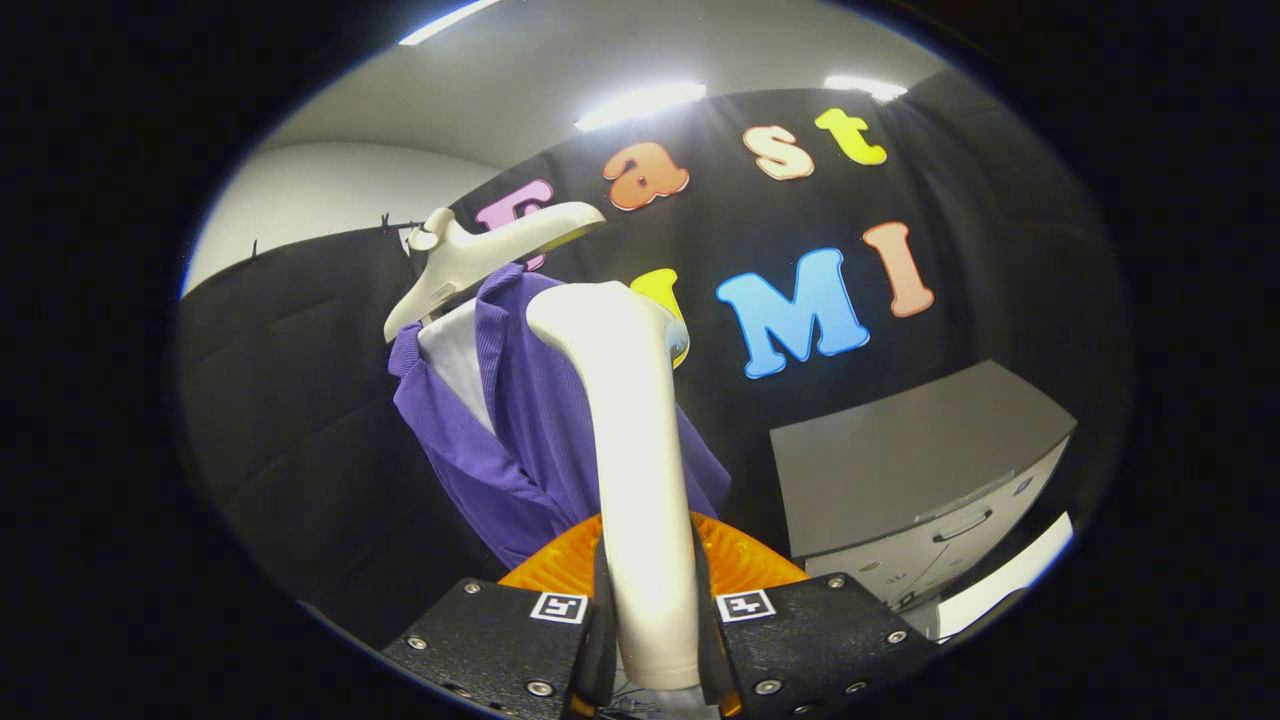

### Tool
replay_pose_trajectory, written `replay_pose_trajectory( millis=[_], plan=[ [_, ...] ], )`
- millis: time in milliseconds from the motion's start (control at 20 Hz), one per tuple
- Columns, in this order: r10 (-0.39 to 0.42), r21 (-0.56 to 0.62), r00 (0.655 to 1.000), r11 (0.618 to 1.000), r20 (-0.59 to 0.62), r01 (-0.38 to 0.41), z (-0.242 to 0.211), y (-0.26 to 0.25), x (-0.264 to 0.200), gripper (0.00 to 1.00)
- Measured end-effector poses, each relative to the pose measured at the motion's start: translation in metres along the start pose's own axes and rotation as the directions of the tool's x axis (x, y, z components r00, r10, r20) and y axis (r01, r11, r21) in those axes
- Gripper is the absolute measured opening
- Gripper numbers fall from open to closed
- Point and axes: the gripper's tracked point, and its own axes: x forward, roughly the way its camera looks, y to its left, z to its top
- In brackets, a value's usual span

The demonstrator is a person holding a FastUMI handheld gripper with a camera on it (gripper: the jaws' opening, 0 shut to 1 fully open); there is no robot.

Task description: Iron the clothes twice with a garment steamer, once on the left side and once on the right side.

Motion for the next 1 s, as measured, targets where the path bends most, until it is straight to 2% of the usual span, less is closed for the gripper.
replay_pose_trajectory(
  millis=[400, 550, 800, 1000],
  plan=[
    [-0.054, -0.192, 0.985, 0.978, 0.161, 0.085, 0.021, 0.051, 0.033, 0.32],
    [-0.12, -0.276, 0.961, 0.942, 0.251, 0.189, 0.029, 0.048, 0.046, 0.33],
    [-0.147, -0.317, 0.94, 0.916, 0.308, 0.247, 0.02, 0.053, 0.061, 0.34],
    [-0.149, -0.308, 0.94, 0.919, 0.307, 0.246, 0.013, 0.054, 0.064, 0.34]
  ],
)
